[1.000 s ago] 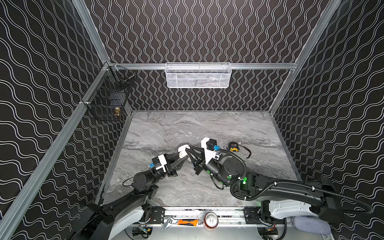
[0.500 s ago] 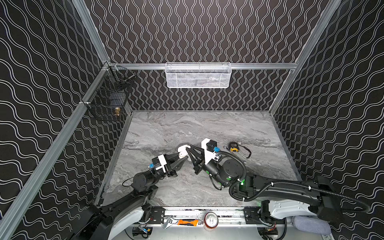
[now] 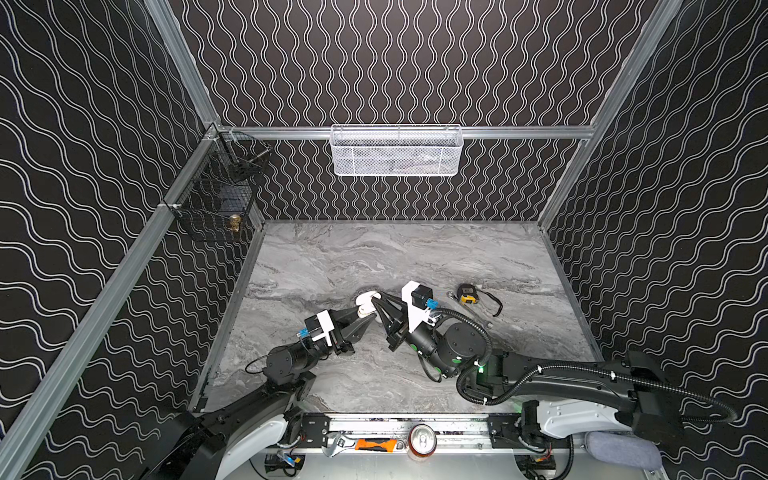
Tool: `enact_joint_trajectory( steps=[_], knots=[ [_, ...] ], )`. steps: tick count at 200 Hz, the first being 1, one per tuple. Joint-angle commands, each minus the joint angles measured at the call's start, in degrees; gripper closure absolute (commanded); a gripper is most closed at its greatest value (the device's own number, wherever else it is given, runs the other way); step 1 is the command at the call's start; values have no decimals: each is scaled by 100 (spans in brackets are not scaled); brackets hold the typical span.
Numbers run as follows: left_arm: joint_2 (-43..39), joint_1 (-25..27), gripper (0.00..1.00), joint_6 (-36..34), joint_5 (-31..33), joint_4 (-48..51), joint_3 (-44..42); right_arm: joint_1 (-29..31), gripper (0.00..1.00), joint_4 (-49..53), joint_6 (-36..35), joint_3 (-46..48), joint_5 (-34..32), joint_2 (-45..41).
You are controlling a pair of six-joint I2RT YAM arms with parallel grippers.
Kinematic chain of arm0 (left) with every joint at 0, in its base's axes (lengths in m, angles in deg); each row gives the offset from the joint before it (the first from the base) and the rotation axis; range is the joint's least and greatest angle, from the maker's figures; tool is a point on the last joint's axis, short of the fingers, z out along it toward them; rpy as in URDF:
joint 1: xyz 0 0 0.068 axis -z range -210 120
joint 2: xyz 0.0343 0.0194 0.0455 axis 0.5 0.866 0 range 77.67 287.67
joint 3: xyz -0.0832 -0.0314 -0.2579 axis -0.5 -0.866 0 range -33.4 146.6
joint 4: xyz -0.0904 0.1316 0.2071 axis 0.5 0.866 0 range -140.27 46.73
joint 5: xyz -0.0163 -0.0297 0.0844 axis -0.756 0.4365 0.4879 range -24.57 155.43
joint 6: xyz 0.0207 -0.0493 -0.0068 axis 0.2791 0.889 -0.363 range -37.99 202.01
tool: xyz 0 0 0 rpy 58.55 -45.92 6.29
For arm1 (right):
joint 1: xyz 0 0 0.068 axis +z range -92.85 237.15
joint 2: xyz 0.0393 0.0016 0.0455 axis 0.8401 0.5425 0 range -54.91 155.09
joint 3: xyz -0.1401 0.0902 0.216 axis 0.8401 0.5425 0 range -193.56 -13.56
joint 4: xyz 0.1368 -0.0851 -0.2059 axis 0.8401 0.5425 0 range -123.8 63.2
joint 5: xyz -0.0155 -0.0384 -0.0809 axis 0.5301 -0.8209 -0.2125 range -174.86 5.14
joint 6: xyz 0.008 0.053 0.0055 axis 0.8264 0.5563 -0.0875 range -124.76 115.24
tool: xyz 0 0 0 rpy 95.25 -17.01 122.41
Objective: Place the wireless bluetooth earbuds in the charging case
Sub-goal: 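Lower the earbud into the case slot with the right gripper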
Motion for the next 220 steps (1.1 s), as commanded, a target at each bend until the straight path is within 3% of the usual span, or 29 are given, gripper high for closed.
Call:
enact_joint_trajectory(
  steps=[1, 168, 220],
  knots=[
    [-36, 3, 100, -22, 149, -389, 4, 48, 85, -28, -173, 71, -196, 50],
    [-59, 0, 100, 45, 325, -376, -35, 381, 83, -980, -433, 720, -63, 140],
    [-81, 6, 100, 50, 339, -380, -41, 461, 76, -1116, -442, 749, -90, 193]
  ],
)
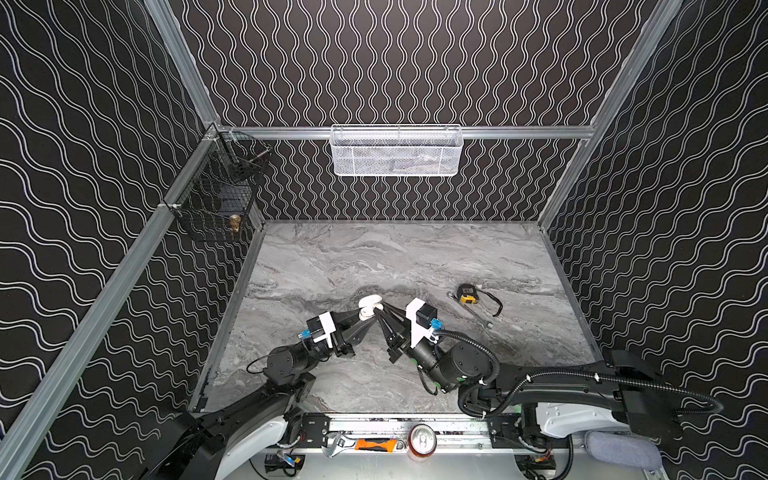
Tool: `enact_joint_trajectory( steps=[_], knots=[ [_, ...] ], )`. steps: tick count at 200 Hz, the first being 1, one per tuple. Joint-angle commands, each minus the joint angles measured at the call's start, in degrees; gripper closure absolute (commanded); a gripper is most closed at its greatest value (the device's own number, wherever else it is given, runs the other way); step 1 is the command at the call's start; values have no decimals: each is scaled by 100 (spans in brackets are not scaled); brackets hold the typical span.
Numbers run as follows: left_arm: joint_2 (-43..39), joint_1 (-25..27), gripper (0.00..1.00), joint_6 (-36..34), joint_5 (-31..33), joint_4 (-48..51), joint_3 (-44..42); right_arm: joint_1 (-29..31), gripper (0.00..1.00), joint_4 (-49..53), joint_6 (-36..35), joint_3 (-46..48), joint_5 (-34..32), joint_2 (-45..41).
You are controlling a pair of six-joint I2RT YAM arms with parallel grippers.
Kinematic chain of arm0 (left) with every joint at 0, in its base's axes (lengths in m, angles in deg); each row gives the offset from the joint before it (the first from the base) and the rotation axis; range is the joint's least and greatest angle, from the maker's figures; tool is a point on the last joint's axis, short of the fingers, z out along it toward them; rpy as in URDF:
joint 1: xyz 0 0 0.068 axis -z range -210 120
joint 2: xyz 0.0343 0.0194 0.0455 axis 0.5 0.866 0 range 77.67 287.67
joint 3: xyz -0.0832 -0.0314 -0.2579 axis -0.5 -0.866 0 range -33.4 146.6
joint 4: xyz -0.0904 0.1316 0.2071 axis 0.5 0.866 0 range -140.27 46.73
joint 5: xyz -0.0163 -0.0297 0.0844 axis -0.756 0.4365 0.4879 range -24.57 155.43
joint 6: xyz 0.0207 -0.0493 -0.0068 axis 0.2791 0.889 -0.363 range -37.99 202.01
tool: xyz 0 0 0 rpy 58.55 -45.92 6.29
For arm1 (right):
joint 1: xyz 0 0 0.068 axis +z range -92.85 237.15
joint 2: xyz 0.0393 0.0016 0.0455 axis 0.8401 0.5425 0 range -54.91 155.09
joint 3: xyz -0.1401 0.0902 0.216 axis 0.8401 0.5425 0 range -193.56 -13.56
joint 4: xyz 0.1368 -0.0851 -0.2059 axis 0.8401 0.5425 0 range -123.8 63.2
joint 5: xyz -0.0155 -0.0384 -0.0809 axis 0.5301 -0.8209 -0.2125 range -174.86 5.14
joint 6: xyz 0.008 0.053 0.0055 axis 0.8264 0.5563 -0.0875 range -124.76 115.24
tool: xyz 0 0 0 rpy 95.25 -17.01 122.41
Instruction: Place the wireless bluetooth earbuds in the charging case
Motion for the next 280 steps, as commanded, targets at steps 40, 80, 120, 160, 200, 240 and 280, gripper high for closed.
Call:
enact_joint_trajectory(
  steps=[40, 80, 120, 160, 200, 240, 280],
  knots=[
    [-83, -3, 100, 20, 292, -467, 27, 86, 75, 303, -45, 6, 32, 100],
    [-16, -4, 100, -45, 275, -467, 25, 84, 82, 426, -63, -122, -16, -22],
    [148, -75, 100, -175, 1548, 636, 8, 74, 74, 1909, 373, -422, -512, -700],
    [-109, -355, 100, 47, 2776, 2477, 318, 66, 62, 4165, 1116, -507, -257, -1202],
    [-319, -383, 100, 88, 3289, 2584, 219, 81, 52, 5956, 914, -726, 1630, -1022],
    [-254, -384, 100, 19, 3340, 2585, 224, 289, 54, 7515, 955, -1732, 2389, 217],
    [-571, -415, 100, -72, 3878, 2733, 9, 735, 54, 7354, 938, -1905, 2885, 1196]
  ],
)
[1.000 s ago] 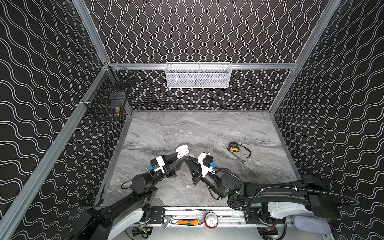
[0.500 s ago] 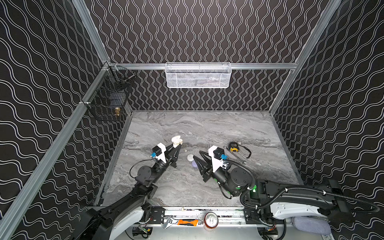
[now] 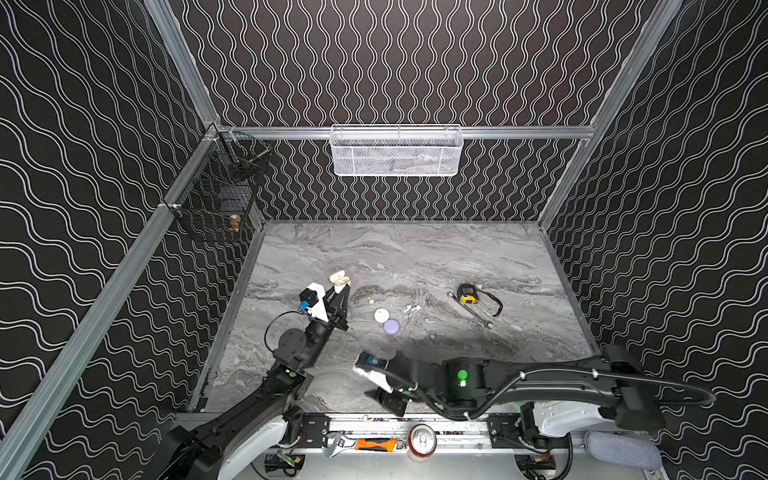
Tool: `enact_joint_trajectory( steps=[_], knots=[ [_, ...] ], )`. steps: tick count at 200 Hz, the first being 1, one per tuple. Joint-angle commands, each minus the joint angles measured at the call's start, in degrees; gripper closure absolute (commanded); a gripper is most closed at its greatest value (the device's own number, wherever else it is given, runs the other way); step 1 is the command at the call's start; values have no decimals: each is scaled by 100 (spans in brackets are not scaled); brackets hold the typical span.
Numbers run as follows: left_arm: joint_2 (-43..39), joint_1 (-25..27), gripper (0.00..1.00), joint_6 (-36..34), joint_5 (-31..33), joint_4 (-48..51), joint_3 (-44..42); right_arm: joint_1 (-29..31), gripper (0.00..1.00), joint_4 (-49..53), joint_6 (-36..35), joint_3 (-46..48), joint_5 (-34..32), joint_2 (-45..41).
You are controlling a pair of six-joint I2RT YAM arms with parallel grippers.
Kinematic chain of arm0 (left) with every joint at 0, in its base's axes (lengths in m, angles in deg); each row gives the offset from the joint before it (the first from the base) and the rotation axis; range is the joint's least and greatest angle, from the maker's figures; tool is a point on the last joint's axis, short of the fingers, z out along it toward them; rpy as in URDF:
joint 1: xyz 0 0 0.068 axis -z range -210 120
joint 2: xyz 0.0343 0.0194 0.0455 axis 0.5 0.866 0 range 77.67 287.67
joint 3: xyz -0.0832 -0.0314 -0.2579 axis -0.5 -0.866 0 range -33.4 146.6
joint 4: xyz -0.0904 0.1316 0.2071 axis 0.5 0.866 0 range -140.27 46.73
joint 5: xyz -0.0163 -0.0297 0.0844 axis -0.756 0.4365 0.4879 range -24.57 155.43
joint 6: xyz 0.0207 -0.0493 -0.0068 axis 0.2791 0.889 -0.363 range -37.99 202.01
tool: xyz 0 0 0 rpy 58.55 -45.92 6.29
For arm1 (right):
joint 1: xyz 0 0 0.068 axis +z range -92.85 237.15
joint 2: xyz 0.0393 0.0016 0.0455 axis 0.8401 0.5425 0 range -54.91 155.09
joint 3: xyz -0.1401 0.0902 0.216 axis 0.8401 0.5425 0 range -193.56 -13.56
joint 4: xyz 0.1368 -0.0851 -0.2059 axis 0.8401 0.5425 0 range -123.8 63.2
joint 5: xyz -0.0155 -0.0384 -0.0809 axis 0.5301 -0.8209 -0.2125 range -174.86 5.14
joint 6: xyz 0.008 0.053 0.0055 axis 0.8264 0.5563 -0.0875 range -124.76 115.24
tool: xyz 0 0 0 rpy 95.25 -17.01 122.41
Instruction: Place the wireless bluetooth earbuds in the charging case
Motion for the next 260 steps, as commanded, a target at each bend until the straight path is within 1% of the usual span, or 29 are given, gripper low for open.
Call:
enact_joint_trajectory(
  steps=[1, 33, 85, 109, 149, 186, 235, 239, 260],
  knots=[
    [-165, -13, 100, -83, 392, 55, -51, 118, 54, 297, 24, -140, 517, 379],
    [-246, -19, 100, -214, 211, 285, 80, 152, 54, 451, -61, -382, 689, 812],
    [-315, -19, 100, -241, 344, 264, 16, 165, 57, 471, -116, -641, 1009, 1642],
    [-352, -18, 100, -253, 357, 292, 16, 167, 58, 396, -91, -694, 978, 1902],
    [-338, -12, 100, -241, 333, 265, 7, 166, 60, 421, -11, -780, 725, 2314],
    [-402, -19, 100, -251, 378, 317, 7, 177, 61, 403, 49, -807, 677, 2537],
    [-462, -15, 100, -249, 428, 362, 0, 207, 74, 439, 172, -813, 303, 2568],
    [-462, -18, 100, -256, 429, 362, -2, 201, 75, 439, 190, -808, 274, 2718],
    [-478, -12, 100, -249, 431, 370, -2, 209, 80, 439, 265, -808, 165, 2763]
  ],
)
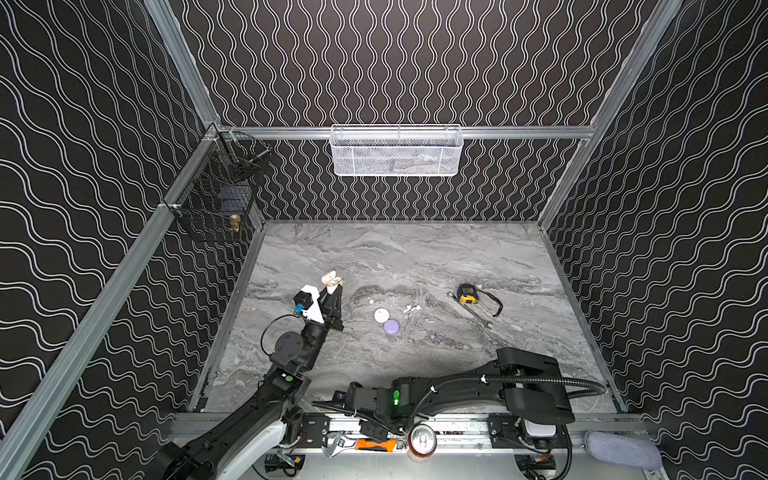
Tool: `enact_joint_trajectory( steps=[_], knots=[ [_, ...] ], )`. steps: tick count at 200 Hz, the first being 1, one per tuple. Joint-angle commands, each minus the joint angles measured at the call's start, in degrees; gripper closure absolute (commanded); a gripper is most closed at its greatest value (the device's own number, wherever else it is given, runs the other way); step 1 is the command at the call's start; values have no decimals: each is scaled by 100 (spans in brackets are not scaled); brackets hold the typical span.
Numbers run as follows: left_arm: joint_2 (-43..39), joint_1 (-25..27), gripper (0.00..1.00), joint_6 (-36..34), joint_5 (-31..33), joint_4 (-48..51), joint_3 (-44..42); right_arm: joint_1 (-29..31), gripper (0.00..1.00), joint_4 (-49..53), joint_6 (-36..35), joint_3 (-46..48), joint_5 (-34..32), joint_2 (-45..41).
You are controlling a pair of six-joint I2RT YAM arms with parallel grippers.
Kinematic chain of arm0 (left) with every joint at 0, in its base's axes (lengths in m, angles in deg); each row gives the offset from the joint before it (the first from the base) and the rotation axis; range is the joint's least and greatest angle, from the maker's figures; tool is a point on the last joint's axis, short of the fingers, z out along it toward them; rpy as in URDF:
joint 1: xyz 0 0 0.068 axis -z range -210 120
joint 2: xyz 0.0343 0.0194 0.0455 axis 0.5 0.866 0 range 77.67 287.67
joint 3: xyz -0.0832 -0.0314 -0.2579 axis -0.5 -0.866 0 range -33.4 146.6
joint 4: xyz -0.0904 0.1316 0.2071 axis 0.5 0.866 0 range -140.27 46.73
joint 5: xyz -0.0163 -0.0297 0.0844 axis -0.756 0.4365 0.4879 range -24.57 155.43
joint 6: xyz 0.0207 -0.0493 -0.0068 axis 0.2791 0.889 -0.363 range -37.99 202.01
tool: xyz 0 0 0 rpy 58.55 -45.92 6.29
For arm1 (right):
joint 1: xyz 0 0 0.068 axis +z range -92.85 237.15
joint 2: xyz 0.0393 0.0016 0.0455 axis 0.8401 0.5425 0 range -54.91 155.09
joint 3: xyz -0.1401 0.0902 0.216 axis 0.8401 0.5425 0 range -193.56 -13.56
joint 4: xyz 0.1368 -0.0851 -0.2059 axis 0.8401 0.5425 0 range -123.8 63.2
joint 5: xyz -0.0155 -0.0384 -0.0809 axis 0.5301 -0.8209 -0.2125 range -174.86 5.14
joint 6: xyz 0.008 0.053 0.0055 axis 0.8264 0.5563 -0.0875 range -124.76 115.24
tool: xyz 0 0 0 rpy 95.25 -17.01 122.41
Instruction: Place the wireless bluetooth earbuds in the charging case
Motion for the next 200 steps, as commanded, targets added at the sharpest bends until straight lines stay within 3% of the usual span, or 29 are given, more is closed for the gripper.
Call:
enact_joint_trajectory(
  steps=[1, 58, 88, 146, 200],
  knots=[
    [-30, -3, 100, -65, 61, -84, -8, 6, 80, 109, 152, -4, -258, 123],
    [-60, -9, 100, -74, 95, -58, -17, 0, 87, -82, 340, 136, -552, -1],
    [-72, -9, 100, -66, 100, -71, -25, -170, 85, -230, 527, 329, -766, -519],
    [62, -10, 100, -111, -77, -382, -95, -1237, 82, -785, 1359, 856, -378, -1251],
    [67, -6, 100, -182, -402, -661, -140, -1973, 77, -887, 2275, 1083, -161, -859]
  ],
)
